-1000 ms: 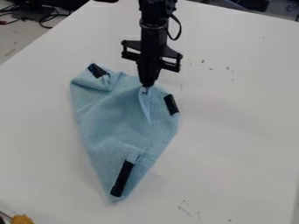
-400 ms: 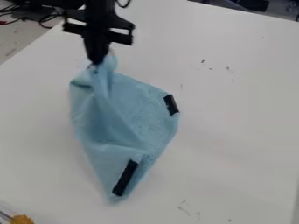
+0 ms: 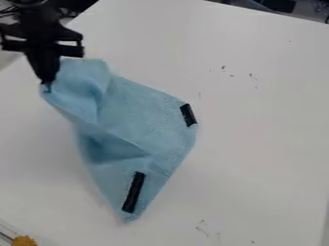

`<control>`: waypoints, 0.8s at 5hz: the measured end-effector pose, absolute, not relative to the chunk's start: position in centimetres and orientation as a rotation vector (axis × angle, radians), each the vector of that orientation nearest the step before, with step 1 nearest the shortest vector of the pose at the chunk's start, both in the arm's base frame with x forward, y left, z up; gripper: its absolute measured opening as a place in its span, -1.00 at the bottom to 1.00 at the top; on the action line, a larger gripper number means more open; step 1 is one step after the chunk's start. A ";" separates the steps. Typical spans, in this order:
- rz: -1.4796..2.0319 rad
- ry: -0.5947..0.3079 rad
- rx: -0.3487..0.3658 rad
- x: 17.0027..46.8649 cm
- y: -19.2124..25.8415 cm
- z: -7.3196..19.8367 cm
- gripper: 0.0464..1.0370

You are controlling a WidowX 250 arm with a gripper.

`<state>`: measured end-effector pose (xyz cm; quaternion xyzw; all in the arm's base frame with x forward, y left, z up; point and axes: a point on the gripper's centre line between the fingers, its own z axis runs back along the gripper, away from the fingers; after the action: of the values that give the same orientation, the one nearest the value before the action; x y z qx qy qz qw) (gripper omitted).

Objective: Unfold the cloth from top right to bottom left

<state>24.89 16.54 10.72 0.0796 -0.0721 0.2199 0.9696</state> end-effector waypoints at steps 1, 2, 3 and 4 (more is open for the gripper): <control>0.493 -0.141 0.175 22.2 19.4 10.6 -0.97; 0.523 -0.141 0.182 20.4 21.4 10.4 -0.97; 0.547 -0.144 0.163 18.9 22.7 9.4 -0.97; 0.562 -0.130 0.115 17.7 23.4 7.1 -0.97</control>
<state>17.70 23.38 7.10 0.0568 -0.0639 0.2772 0.9570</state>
